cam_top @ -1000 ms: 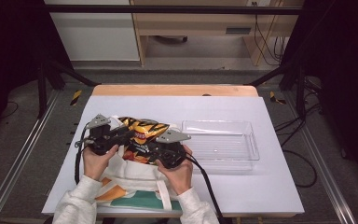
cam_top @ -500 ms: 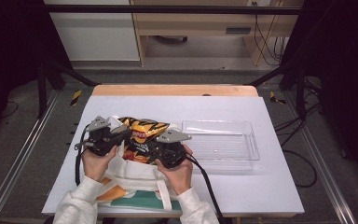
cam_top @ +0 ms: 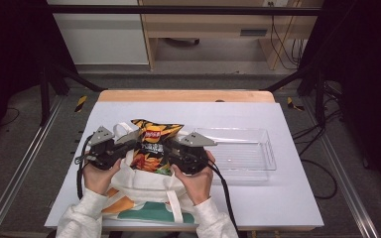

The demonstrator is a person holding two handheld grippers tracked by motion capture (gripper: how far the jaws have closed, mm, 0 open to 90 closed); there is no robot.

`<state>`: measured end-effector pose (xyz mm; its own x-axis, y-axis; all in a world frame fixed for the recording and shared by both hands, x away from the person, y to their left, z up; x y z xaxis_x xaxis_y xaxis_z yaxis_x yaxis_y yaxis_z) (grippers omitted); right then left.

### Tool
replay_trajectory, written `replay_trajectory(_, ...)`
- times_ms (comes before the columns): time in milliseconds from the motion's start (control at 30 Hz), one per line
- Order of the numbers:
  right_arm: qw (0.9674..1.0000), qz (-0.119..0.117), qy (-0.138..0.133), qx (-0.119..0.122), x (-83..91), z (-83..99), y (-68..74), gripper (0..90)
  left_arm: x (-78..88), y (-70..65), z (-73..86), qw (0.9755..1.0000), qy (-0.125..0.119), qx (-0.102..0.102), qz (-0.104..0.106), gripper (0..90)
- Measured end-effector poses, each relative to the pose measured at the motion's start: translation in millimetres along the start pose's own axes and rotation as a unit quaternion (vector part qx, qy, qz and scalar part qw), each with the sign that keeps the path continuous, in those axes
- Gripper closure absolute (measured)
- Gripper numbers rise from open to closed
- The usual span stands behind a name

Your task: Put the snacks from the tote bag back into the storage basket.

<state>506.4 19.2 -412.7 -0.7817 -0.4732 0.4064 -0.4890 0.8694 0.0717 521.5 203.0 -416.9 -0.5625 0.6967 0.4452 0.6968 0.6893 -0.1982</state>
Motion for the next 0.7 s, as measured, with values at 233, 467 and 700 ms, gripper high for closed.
replay_trajectory(233,0.9993,0.014,0.033,-0.005,-30.0,-2.0,9.9,69.4,2.6,12.1,0.6,0.9995,-0.009,0.009,-0.028,84.8)
replay_trajectory(467,0.9984,0.012,0.055,-0.003,-37.6,6.4,10.2,90.0,8.3,21.7,-3.0,0.9986,-0.028,0.024,-0.037,68.8)
replay_trajectory(700,0.9984,-0.04,0.026,0.03,-22.0,11.7,20.8,90.0,14.6,26.3,-13.6,0.997,-0.065,0.025,-0.034,42.1)
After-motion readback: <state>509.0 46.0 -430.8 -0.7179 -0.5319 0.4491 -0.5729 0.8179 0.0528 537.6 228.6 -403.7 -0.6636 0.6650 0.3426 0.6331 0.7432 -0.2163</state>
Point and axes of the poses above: each handheld gripper's, and its own axes: x roughly backward along the jaws, z roughly out of its underside, y roughly to its left, the point moved 7 cm from there along -x, roughly forward along the jaws, and after that the axes turned 12 degrees about z, right-handed, at the moved point
